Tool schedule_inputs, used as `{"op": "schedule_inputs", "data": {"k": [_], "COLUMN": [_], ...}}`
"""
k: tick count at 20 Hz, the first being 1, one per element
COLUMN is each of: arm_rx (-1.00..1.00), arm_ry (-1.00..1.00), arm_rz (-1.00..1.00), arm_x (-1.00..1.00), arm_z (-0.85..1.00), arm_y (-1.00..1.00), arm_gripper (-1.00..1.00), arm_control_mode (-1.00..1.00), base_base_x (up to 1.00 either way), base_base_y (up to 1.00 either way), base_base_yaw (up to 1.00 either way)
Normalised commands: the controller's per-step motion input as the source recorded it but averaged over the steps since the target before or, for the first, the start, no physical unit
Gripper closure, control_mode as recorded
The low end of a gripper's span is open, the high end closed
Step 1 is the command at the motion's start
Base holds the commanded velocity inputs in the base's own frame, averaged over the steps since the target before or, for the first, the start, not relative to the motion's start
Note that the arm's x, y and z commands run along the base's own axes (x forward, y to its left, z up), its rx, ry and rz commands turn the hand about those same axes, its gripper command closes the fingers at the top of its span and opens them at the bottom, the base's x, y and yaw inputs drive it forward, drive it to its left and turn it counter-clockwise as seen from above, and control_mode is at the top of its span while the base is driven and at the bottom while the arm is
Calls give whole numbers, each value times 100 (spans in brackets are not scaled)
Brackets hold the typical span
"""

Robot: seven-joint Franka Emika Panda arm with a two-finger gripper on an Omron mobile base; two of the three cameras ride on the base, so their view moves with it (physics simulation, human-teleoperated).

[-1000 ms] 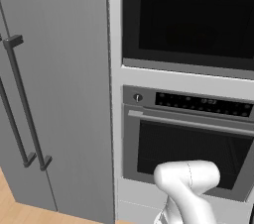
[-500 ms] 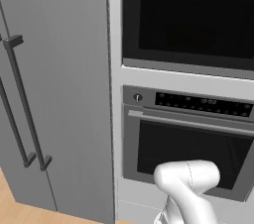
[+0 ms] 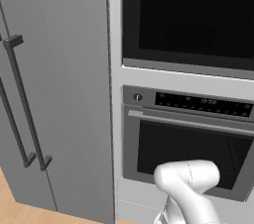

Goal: Pick the onion from the sink and place it in the bowl. Then pick the bowl and place it in the microwave. Then close the microwave door and press the start button.

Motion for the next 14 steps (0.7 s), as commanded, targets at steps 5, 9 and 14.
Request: {"op": "schedule_inputs", "data": {"k": [5,9,14], "arm_rx": [3,3,1], "arm_ry": [0,0,1], "arm_rz": [0,0,1], "arm_x": [29,39,38], "arm_z": [-4,-8,-18], "arm_y": [-45,-27,-15], "arm_gripper": [100,100,100], "arm_control_mode": [-100,-100,-100], "base_base_x": [0,0,0], "base_base_y": [0,0,0], "base_base_yaw": [0,0,0]}}
